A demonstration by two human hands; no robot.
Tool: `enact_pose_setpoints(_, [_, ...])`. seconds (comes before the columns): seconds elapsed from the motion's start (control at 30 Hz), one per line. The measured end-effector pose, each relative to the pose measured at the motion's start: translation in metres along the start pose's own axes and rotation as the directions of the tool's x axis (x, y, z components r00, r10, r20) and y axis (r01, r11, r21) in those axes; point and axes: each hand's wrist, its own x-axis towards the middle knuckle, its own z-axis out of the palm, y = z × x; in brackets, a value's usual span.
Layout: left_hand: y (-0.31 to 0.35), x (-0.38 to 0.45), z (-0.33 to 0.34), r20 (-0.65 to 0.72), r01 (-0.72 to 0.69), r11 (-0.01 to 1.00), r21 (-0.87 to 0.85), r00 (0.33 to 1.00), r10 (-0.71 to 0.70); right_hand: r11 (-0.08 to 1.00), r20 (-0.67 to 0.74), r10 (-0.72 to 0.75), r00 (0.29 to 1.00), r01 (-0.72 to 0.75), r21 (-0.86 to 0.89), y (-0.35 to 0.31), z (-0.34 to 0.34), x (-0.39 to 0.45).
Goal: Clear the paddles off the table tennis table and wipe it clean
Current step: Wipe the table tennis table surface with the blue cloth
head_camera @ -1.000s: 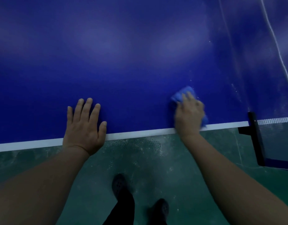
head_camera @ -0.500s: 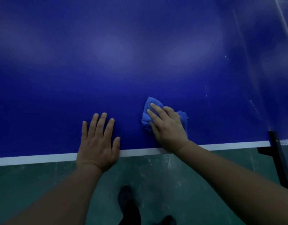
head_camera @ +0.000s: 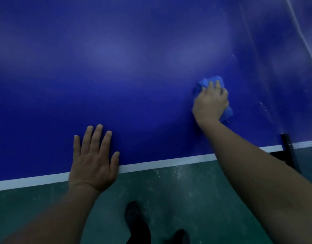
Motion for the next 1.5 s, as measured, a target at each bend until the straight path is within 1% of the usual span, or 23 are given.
enact_pose_setpoints(0.17, [0.001,0.001,-0.002,0.023,0.01,1.0,-0.014,1.0,-0.009,0.992,0.027,0.118,0.993,-0.117,-0.043,0.103,-0.022,-0.067])
enact_pose_setpoints(0.23, [0.002,0.001,-0.003,0.038,0.018,1.0,-0.019,0.999,-0.017,0.985,0.048,0.132,0.99,-0.125,-0.123,0.147,-0.032,-0.088])
enact_pose_setpoints(0.3, [0.002,0.001,-0.004,0.049,0.021,1.0,-0.019,0.999,-0.02,0.958,0.092,0.232,0.968,-0.211,-0.194,0.184,-0.05,-0.092])
enact_pose_setpoints(0.37, [0.003,0.0,-0.005,0.052,0.021,0.999,-0.024,0.998,-0.02,0.955,0.055,0.27,0.961,-0.26,-0.141,0.192,-0.07,-0.084])
enact_pose_setpoints(0.43, [0.004,0.0,-0.005,0.047,0.029,0.999,-0.027,0.998,-0.028,0.989,-0.093,0.15,0.984,-0.151,-0.005,0.167,-0.074,-0.078])
enact_pose_setpoints(0.5, [0.004,-0.001,-0.006,0.053,0.032,0.999,-0.02,0.998,-0.031,0.998,-0.15,0.041,0.988,-0.032,0.062,0.122,-0.057,-0.072])
enact_pose_setpoints(0.6, [0.005,-0.001,-0.007,0.057,0.036,0.999,-0.011,0.998,-0.035,0.978,-0.062,-0.187,0.98,0.191,0.078,0.038,-0.016,-0.098])
enact_pose_setpoints(0.67, [0.005,-0.001,-0.007,0.056,0.043,0.999,-0.01,0.997,-0.043,0.927,-0.033,-0.368,0.929,0.369,0.062,0.004,0.0,-0.13])
enact_pose_setpoints(0.73, [0.004,-0.001,-0.007,0.054,0.043,0.999,-0.011,0.998,-0.042,0.865,-0.011,-0.493,0.87,0.491,0.1,0.013,0.0,-0.135])
enact_pose_setpoints(0.77, [0.004,-0.001,-0.006,0.056,0.038,0.999,-0.014,0.998,-0.037,0.866,-0.012,-0.495,0.869,0.494,0.082,0.035,-0.001,-0.127])
enact_pose_setpoints(0.83, [0.004,-0.001,-0.006,0.052,0.039,0.999,-0.02,0.998,-0.038,0.948,-0.053,-0.317,0.947,0.318,0.012,0.089,-0.011,-0.1])
enact_pose_setpoints(0.9, [0.006,-0.001,-0.006,0.052,0.038,0.999,-0.02,0.998,-0.037,1.0,-0.084,-0.015,0.996,0.016,0.007,0.141,-0.023,-0.074])
enact_pose_setpoints(0.97, [0.006,-0.001,-0.005,0.046,0.035,0.999,-0.021,0.998,-0.034,0.965,-0.085,0.261,0.961,-0.258,0.047,0.148,-0.029,-0.064])
enact_pose_setpoints(1.0, [0.006,-0.001,-0.006,0.045,0.035,0.999,-0.022,0.998,-0.034,0.963,-0.081,0.268,0.96,-0.267,0.028,0.132,-0.028,-0.069])
enact_pose_setpoints(1.03, [0.005,-0.001,-0.006,0.045,0.036,0.999,-0.022,0.998,-0.034,0.987,-0.112,0.161,0.981,-0.159,0.024,0.111,-0.023,-0.077])
enact_pose_setpoints(1.07, [0.006,-0.002,-0.006,0.046,0.036,0.999,-0.021,0.998,-0.035,0.999,-0.147,-0.011,0.989,0.019,0.049,0.087,-0.016,-0.089])
enact_pose_setpoints(1.1, [0.006,-0.002,-0.006,0.045,0.038,0.999,-0.019,0.998,-0.037,0.973,-0.136,-0.213,0.967,0.222,0.054,0.065,-0.009,-0.104])
enact_pose_setpoints(1.17, [0.007,-0.002,-0.007,0.045,0.04,0.999,-0.012,0.998,-0.039,0.818,-0.015,-0.571,0.821,0.571,0.078,0.039,-0.005,-0.134])
enact_pose_setpoints(1.2, [0.007,-0.002,-0.007,0.046,0.04,0.999,-0.013,0.998,-0.04,0.752,0.035,-0.656,0.754,0.65,0.111,0.04,-0.008,-0.135])
enact_pose_setpoints(1.23, [0.007,-0.002,-0.007,0.046,0.041,0.999,-0.019,0.998,-0.04,0.73,0.041,-0.68,0.732,0.67,0.136,0.047,-0.013,-0.126])
enact_pose_setpoints(1.3, [0.007,-0.002,-0.009,0.042,0.044,0.999,-0.027,0.998,-0.043,0.754,0.001,-0.652,0.758,0.649,0.102,0.074,-0.016,-0.098])
enact_pose_setpoints(1.37, [0.008,-0.002,-0.008,0.042,0.05,0.998,-0.029,0.998,-0.048,0.771,0.029,-0.636,0.771,0.633,0.072,0.095,-0.019,-0.074])
enact_pose_setpoints(1.5, [0.008,-0.002,-0.009,0.04,0.066,0.996,-0.058,0.997,-0.063,0.665,0.136,-0.746,0.652,0.74,0.101,0.102,-0.018,-0.057])
